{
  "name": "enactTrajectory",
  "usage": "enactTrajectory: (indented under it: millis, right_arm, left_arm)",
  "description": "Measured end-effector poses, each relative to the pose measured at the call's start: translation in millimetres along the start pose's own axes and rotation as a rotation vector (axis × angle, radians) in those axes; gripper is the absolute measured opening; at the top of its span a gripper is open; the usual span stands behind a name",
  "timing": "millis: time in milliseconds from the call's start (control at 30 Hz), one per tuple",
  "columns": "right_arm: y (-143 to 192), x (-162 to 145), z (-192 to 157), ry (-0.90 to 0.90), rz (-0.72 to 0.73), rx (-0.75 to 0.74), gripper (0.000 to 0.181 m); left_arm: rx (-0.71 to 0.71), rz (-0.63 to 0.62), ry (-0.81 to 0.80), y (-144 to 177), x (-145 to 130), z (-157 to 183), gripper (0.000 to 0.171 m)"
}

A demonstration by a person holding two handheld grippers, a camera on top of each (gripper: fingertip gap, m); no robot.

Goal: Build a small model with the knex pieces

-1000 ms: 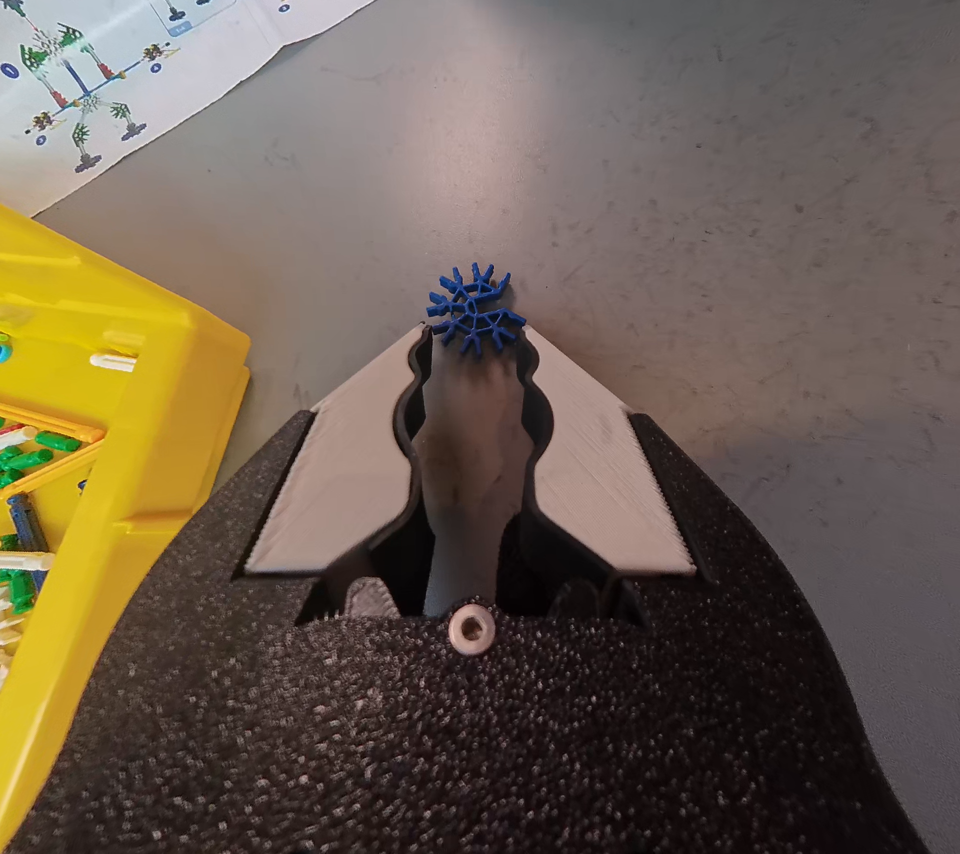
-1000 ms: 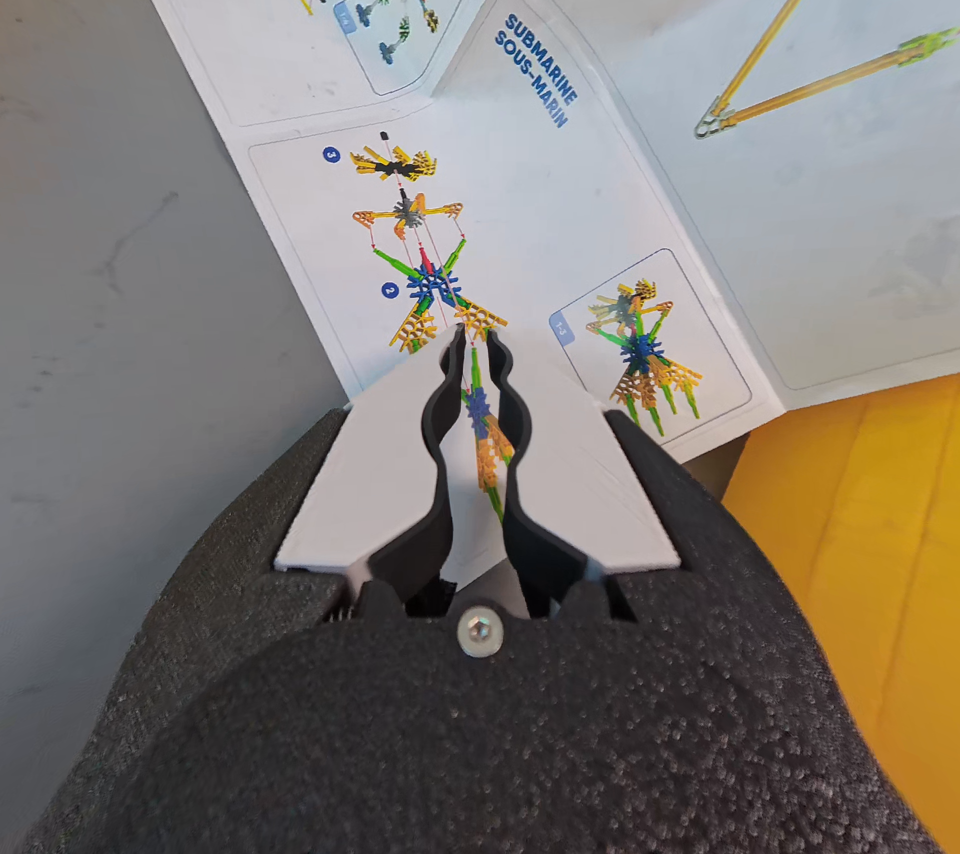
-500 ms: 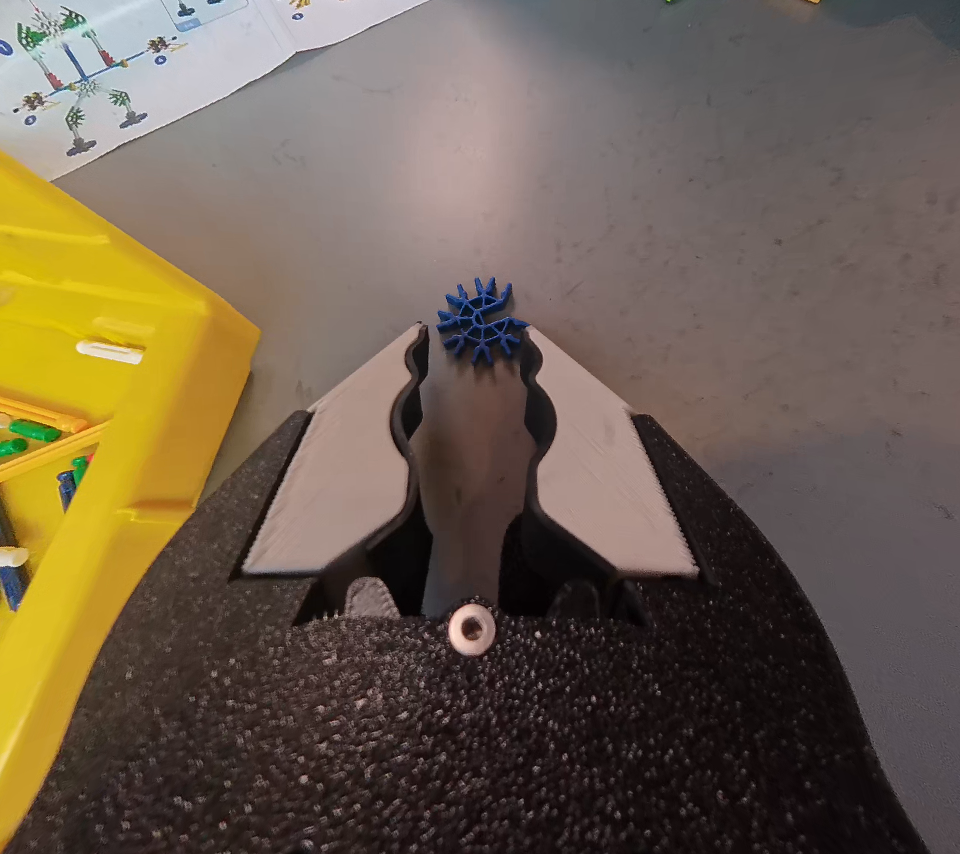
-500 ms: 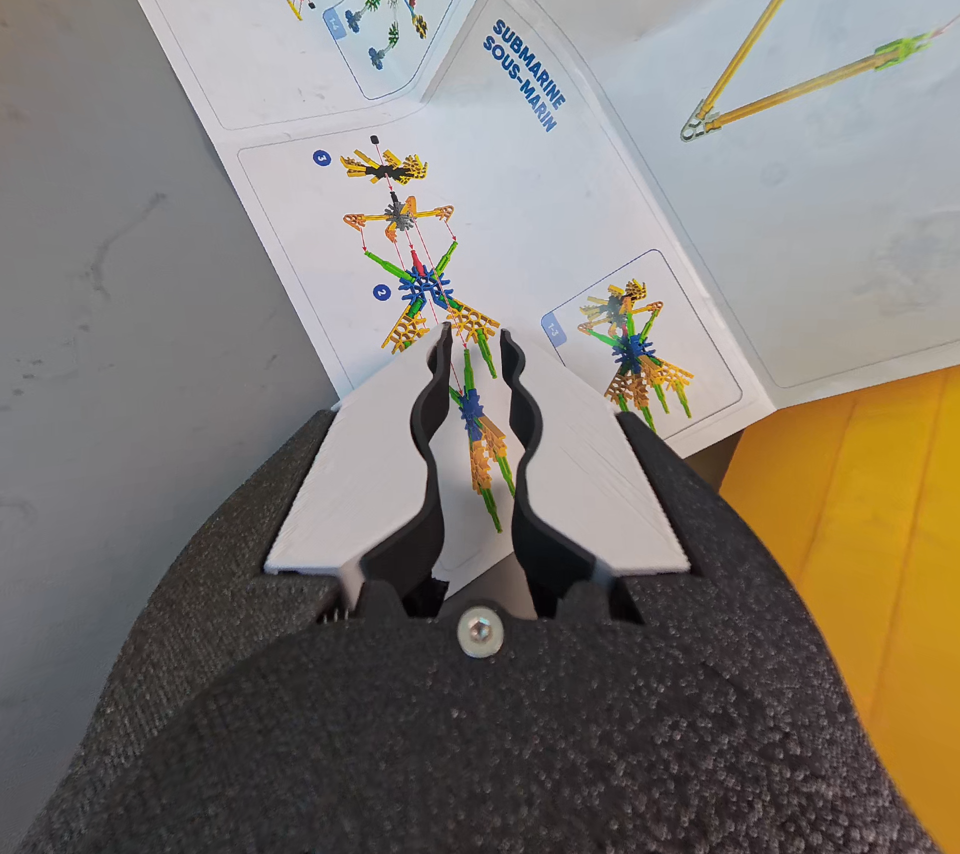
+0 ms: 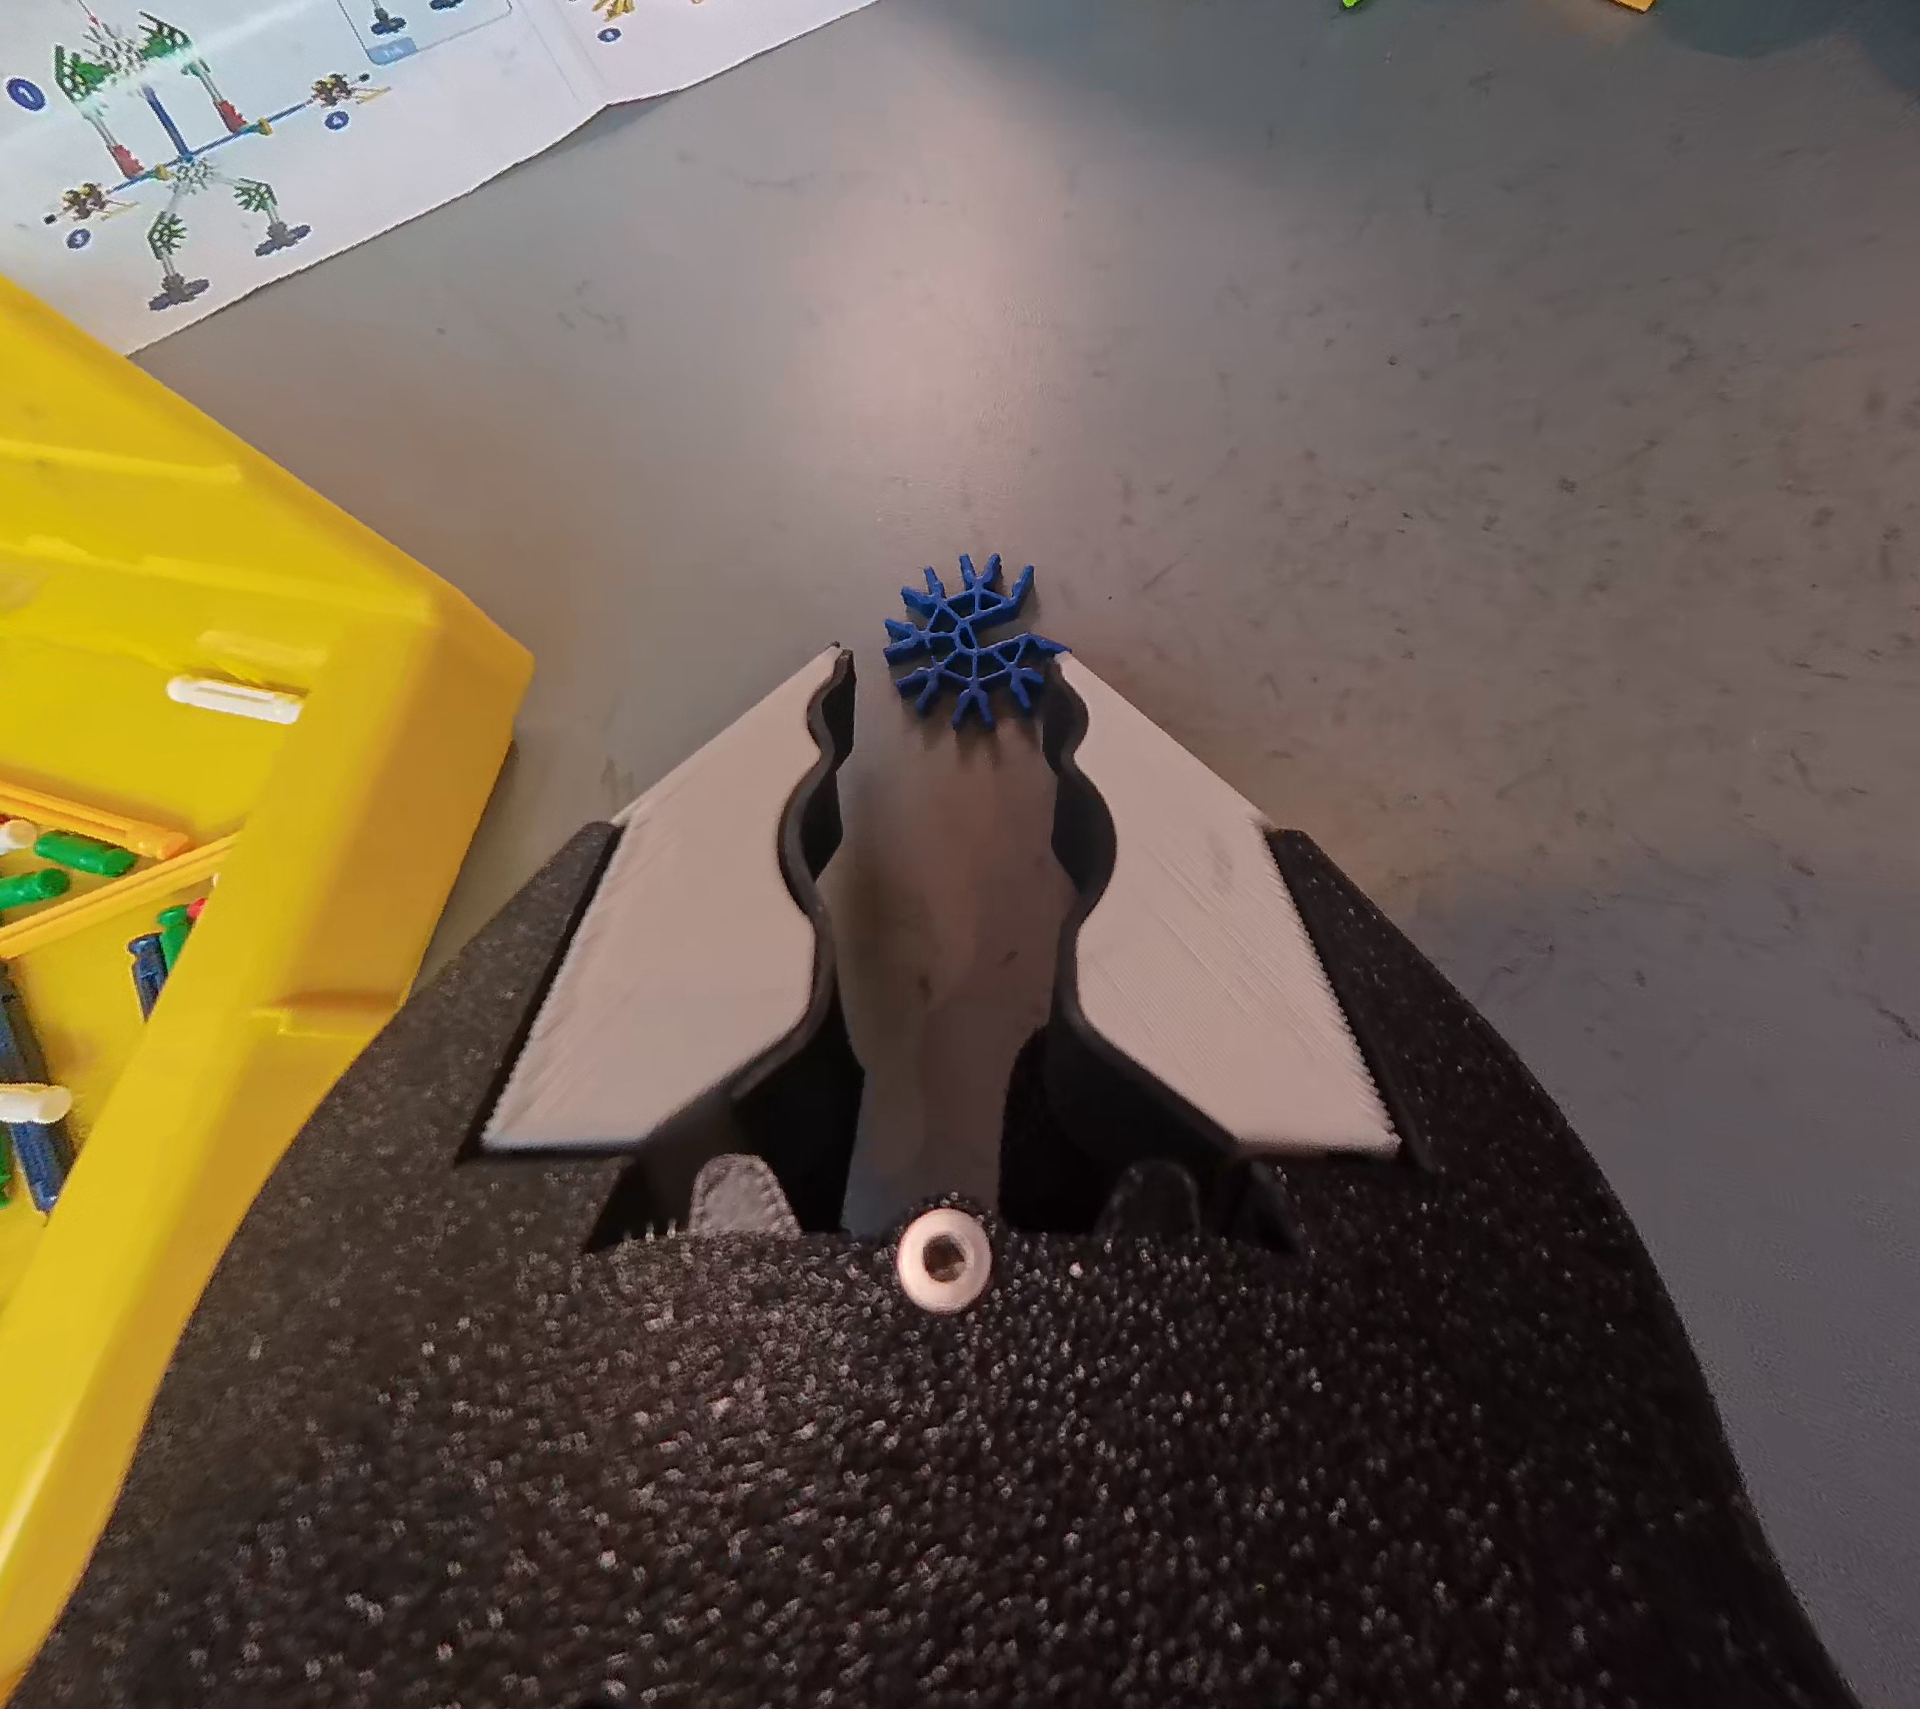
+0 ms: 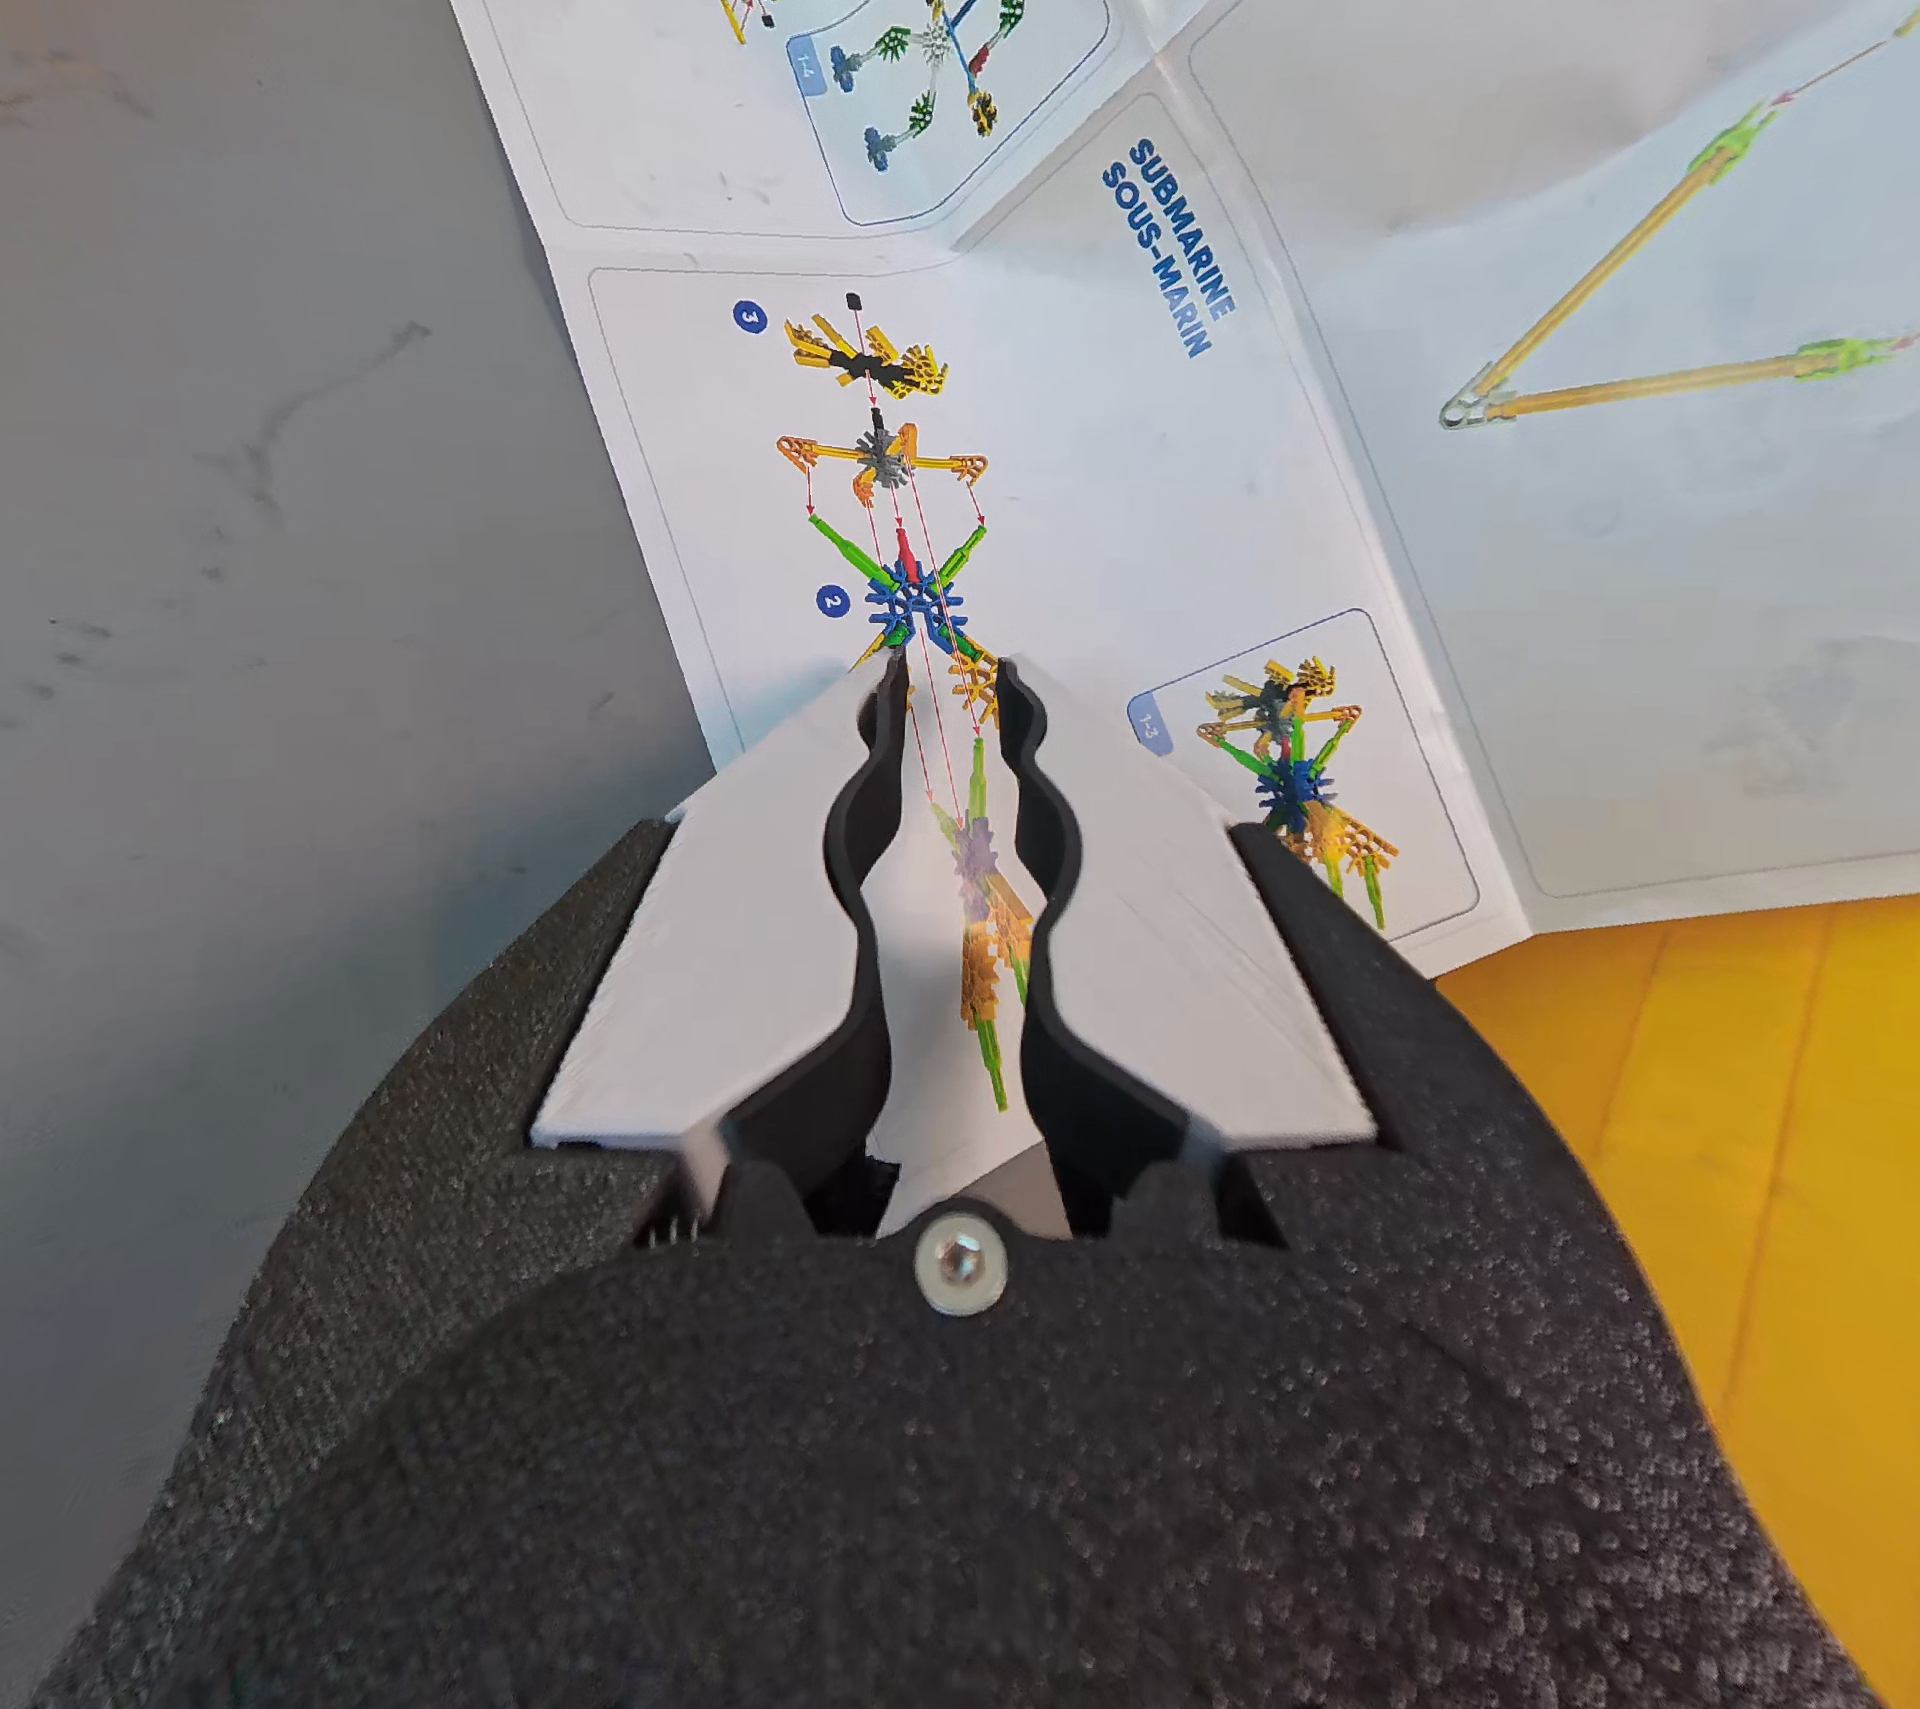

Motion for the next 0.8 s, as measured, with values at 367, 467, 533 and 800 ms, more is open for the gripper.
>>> enactTrajectory:
  millis: [367, 467, 533, 800]
  right_arm:
    - [4, -12, 14, -0.16, -0.041, -0.016, 0.0]
    - [8, -12, 13, -0.168, -0.054, 0.011, 0.0]
    - [13, -11, 7, -0.158, -0.087, 0.077, 0.0]
    - [20, -7, -5, -0.122, -0.104, 0.153, 0.0]
  left_arm:
    - [0.15, 0.25, 0.053, 30, 27, -22, 0.034]
    - [0.155, 0.238, 0.041, 28, 26, -22, 0.034]
    - [0.168, 0.231, 0.023, 27, 25, -21, 0.034]
    - [0.166, 0.237, 0.042, 27, 24, -25, 0.033]
Point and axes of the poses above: each gripper's, where its closed fingertips meet, y back along the fingers, x out of its top, z = x × y across the jaws, the point moved 6 cm from there along y, back along the fingers, and after that the axes turned 9 degrees about y, right-handed, at the moved point
